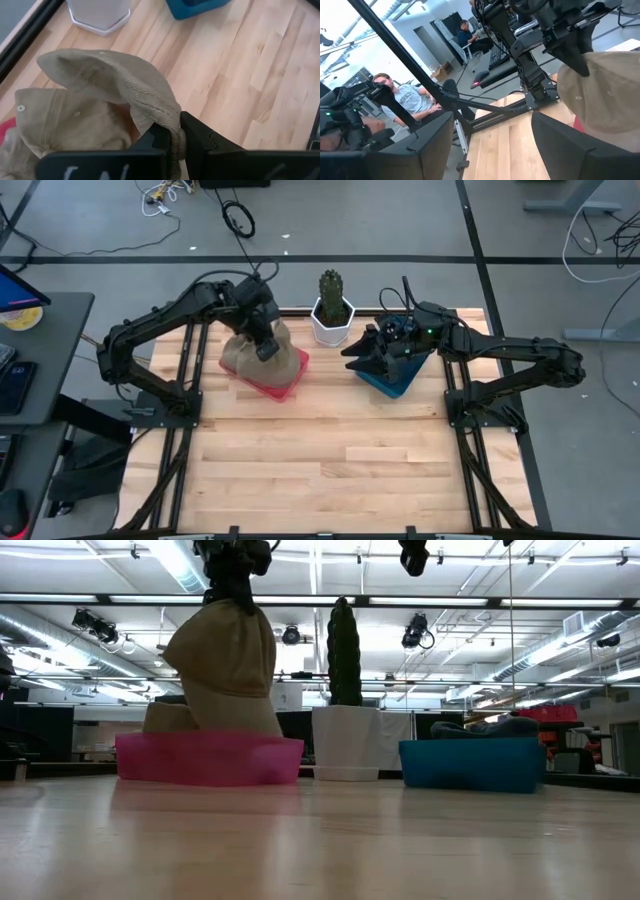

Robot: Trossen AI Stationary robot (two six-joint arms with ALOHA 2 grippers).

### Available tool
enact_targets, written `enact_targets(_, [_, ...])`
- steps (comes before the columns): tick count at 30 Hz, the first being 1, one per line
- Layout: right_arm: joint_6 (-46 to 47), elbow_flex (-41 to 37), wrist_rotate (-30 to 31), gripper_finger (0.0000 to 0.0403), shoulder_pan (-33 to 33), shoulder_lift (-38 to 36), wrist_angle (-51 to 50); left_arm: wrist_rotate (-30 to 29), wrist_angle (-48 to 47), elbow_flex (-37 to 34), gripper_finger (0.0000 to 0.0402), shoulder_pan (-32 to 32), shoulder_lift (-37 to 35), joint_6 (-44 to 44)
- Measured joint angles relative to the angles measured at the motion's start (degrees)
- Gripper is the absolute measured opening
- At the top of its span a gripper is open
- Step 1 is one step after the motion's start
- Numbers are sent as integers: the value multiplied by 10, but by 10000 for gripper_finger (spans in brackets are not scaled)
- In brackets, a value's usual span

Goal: Pick & Place hat
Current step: Put the brown cap into the red bin

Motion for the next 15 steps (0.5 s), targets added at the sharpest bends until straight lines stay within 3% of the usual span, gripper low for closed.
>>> enact_targets(15, [-15, 0, -4, 269, 24, 0, -7, -5, 31, 0, 25, -28, 9, -33])
